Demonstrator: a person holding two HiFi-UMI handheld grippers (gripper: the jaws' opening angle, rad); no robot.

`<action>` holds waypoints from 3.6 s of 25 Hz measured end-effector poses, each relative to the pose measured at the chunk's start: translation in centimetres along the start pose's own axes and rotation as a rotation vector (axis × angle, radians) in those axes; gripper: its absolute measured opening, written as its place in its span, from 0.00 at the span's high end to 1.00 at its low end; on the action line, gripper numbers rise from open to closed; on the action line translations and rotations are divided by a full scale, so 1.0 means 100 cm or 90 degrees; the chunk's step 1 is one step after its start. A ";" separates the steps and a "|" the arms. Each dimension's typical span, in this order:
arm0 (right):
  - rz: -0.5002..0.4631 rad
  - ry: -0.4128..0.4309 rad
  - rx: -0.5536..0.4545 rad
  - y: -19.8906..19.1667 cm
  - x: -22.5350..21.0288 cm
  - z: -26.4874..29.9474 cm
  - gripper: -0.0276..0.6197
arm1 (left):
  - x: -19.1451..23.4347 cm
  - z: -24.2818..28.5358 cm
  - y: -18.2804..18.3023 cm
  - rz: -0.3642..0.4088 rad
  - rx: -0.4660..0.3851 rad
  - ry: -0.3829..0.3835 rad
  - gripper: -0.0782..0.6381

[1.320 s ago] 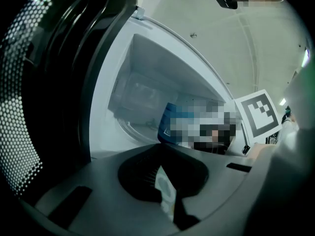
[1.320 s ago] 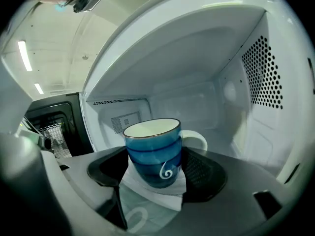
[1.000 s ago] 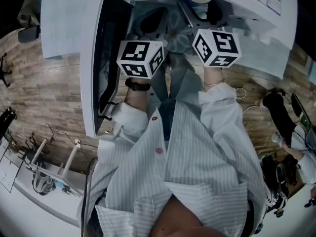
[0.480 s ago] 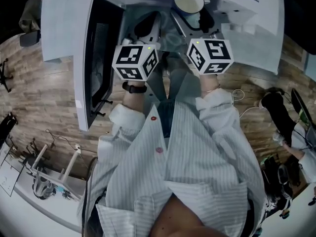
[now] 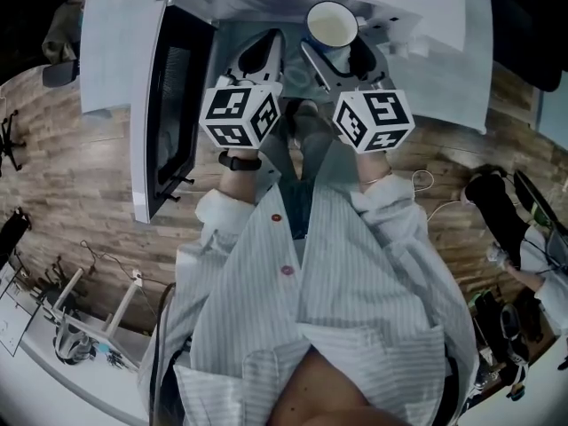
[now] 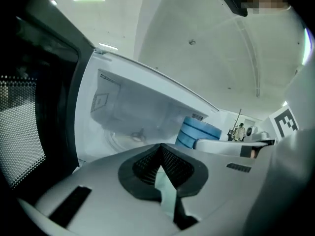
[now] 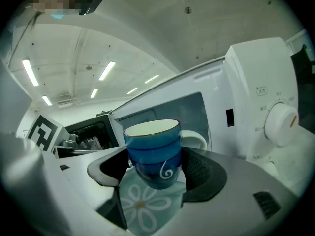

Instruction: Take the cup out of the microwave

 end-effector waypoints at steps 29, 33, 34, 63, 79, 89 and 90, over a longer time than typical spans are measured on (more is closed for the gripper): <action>-0.052 0.051 -0.035 0.084 0.011 -0.104 0.42 | -0.085 -0.017 0.071 0.069 -0.055 -0.077 0.88; -0.063 0.054 -0.023 0.083 0.013 -0.118 0.42 | -0.094 -0.026 0.071 0.063 -0.057 -0.092 0.88; -0.061 0.054 -0.021 0.083 0.014 -0.121 0.42 | -0.096 -0.029 0.071 0.064 -0.057 -0.096 0.88; -0.020 0.025 -0.064 0.109 0.021 -0.111 0.42 | -0.095 -0.043 0.113 0.099 -0.090 -0.155 0.88; -0.029 0.022 -0.058 0.110 0.016 -0.109 0.42 | -0.094 -0.039 0.112 0.100 -0.089 -0.143 0.88; -0.058 0.024 -0.048 0.109 0.016 -0.110 0.42 | -0.098 -0.040 0.123 0.087 -0.097 -0.186 0.88; -0.058 0.027 -0.047 0.109 0.017 -0.110 0.42 | -0.097 -0.040 0.126 0.085 -0.098 -0.189 0.88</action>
Point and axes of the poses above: the fingertips, and each gripper's own axes: z forward along the fingers, x to its left, y out of its top, the point moved 4 cm from there along -z, backward along the fingers, and after that the axes turned 1 degree about z, right-handed, at the moved point
